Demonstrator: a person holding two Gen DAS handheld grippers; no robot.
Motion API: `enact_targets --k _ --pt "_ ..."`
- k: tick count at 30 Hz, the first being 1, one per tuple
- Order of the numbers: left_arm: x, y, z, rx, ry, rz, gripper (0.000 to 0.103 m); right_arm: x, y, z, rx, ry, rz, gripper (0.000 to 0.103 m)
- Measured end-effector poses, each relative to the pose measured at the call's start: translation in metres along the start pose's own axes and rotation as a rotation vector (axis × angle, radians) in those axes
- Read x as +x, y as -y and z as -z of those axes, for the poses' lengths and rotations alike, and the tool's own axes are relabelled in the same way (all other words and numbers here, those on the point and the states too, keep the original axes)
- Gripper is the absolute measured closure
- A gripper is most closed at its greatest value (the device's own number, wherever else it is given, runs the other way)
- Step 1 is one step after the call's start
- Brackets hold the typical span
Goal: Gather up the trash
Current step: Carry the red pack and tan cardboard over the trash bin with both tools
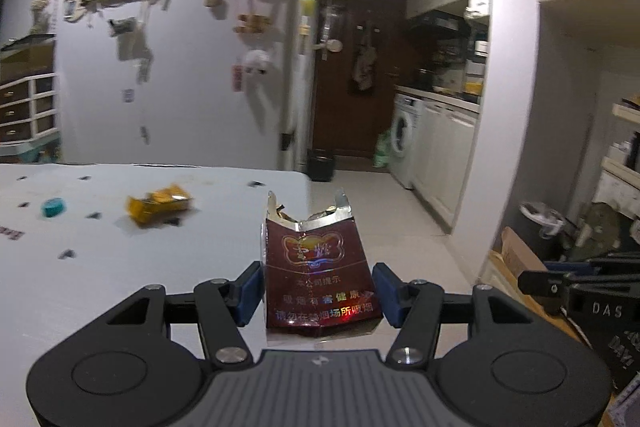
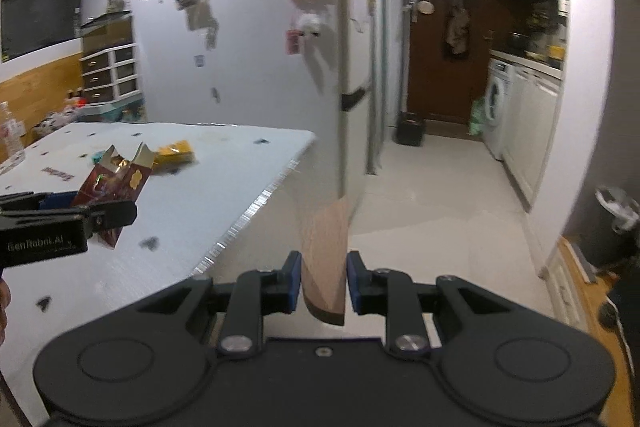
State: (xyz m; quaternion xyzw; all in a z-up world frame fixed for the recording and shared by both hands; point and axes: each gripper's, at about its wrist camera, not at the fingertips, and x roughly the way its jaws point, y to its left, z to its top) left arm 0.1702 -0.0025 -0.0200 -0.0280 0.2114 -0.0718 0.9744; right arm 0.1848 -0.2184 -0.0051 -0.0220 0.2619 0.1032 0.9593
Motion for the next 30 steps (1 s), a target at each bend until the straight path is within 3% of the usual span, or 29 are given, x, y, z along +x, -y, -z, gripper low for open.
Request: enact_targets --k 12,18,30 --pt "0.053 0.080 0.046 0.066 -0.131 0.123 0.045 0.001 0.077 0.065 0.120 -0.084 0.100 0.078" --pt "0.090 0.110 0.081 0.093 -0.239 0.158 0.045 0.024 0.103 0.100 0.164 -0.162 0.103 0.078" --pt "0.172 0.130 0.151 0.119 -0.482 0.185 0.045 0.094 0.129 0.158 0.247 -0.338 0.071 0.078"
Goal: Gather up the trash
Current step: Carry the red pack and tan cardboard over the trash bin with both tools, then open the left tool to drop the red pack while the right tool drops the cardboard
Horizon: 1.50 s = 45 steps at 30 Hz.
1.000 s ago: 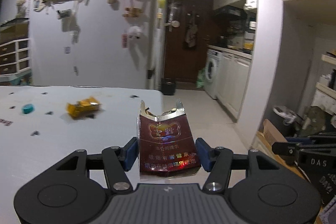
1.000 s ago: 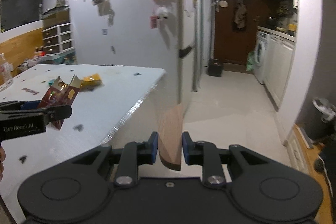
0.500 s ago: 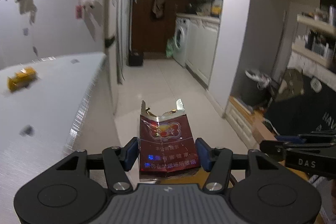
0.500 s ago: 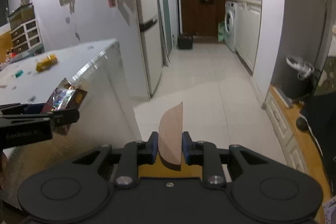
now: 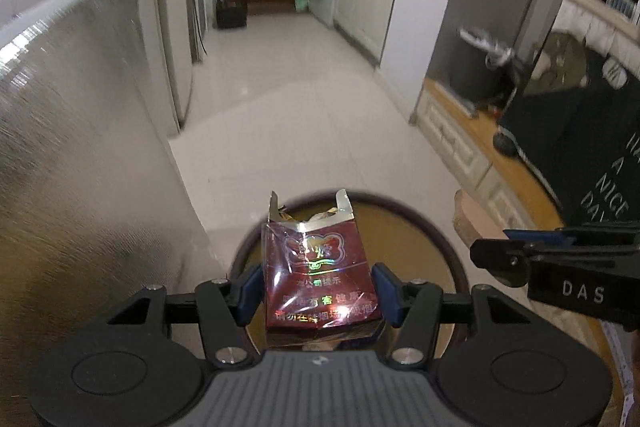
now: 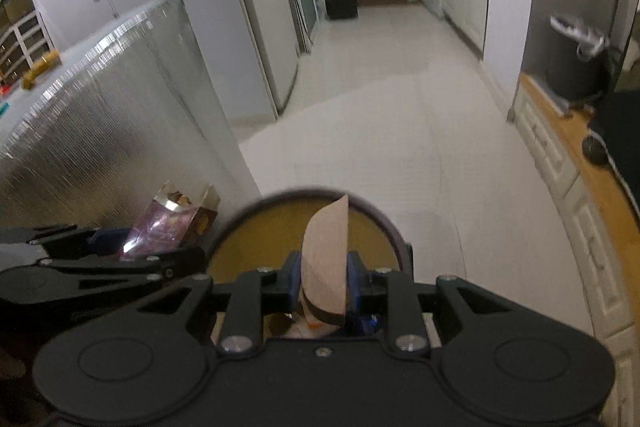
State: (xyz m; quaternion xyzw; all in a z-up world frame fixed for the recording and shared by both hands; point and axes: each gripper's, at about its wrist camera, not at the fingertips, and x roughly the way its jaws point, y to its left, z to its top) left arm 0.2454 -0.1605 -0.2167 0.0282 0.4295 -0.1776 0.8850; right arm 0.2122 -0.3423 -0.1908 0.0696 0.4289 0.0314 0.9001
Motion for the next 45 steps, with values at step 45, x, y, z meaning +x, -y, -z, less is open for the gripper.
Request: enact_targets --k 45 --pt "0.080 -0.002 0.012 0.127 -0.259 0.015 0.022 0.083 -0.016 -0.004 -0.107 -0.251 0.031 0.066"
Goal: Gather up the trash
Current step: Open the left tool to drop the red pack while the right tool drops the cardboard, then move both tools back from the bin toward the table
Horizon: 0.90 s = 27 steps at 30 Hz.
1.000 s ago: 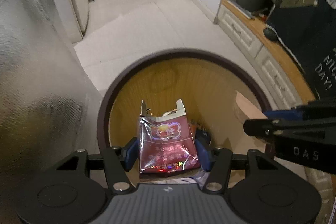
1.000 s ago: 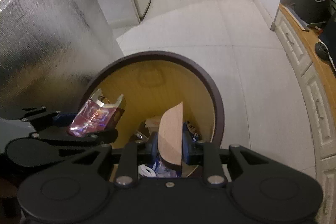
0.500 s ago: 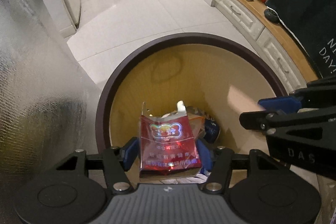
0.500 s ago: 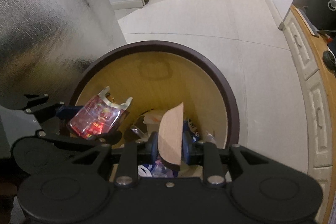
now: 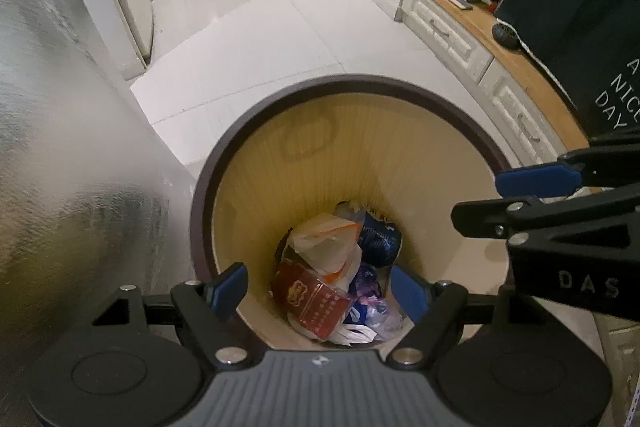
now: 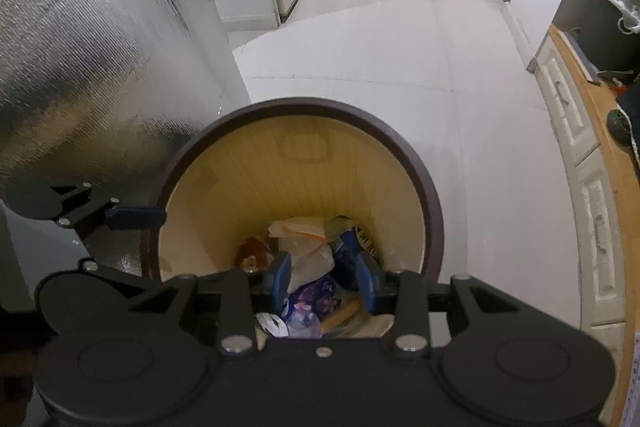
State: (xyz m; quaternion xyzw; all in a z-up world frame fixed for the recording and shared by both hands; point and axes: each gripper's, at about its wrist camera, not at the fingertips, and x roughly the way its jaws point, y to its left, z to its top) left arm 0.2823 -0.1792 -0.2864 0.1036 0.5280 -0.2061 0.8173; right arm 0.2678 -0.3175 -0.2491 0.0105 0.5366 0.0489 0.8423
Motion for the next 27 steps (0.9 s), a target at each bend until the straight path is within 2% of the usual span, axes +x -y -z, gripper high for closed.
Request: enact_targets --k 10,14,22,27 --pt "-0.054 -0.001 0.016 -0.016 0.070 -0.010 0.013 -0.048 -0.002 0.016 0.014 0.075 0.004 0.064" --pt "-0.087 -0.003 0.025 -0.031 0.134 -0.004 0.005 -0.079 -0.007 0.026 0.017 0.136 0.008 0.059" --pt "-0.155 -0.008 0.044 -0.060 0.265 -0.018 0.000 -0.146 -0.017 0.039 0.010 0.263 0.024 0.054" --pt "-0.200 -0.016 0.057 -0.095 0.358 0.001 0.000 -0.188 -0.028 0.047 -0.008 0.359 0.016 0.042"
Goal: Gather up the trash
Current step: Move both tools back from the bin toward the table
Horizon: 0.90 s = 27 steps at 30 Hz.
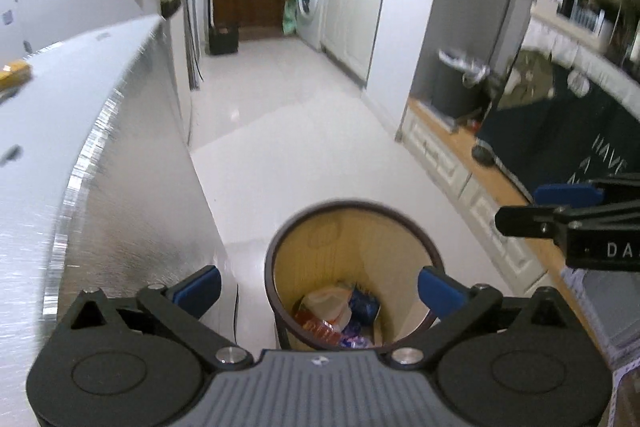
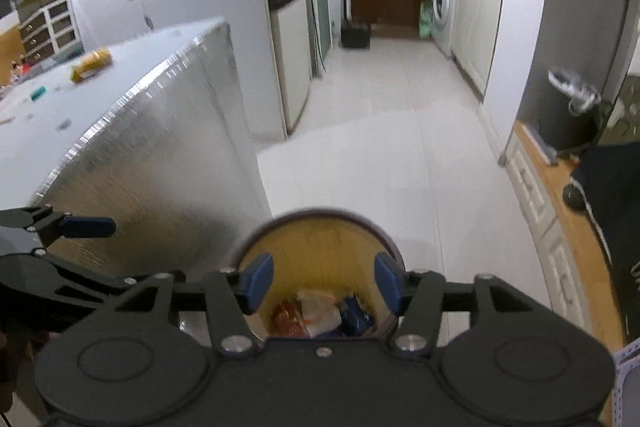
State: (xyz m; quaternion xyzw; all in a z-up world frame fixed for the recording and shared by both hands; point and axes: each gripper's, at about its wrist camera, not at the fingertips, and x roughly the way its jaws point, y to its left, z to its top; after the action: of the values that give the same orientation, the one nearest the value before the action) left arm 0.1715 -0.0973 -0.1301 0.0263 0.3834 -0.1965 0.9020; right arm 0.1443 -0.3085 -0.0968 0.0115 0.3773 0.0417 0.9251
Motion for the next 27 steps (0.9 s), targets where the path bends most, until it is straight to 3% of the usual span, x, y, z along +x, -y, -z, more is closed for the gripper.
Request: enact_targets --k 7,12,14,20,27 --pt "-0.065 -0.012 -0.013 -0.034 0.146 -0.008 0.000 -0.046 -0.027 -0.010 -0.048 0.106 -0.032 0.027" --pt "-0.105 -0.034 -0.019 -0.078 0.237 -0.060 0.000 -0.074 -0.051 -0.023 -0.077 0.205 -0.076 0.006" --pt "-0.118 -0.044 -0.021 -0.089 0.263 -0.090 0.000 -0.082 -0.063 -0.028 -0.098 0.238 -0.090 0.003" --pt "-0.148 -0.088 -0.023 -0.133 0.315 -0.160 0.000 -0.084 -0.094 -0.044 -0.109 0.321 -0.139 0.000" --pt "-0.167 -0.160 -0.030 -0.187 0.345 -0.275 0.000 -0.063 -0.132 -0.078 -0.067 0.358 -0.174 0.000"
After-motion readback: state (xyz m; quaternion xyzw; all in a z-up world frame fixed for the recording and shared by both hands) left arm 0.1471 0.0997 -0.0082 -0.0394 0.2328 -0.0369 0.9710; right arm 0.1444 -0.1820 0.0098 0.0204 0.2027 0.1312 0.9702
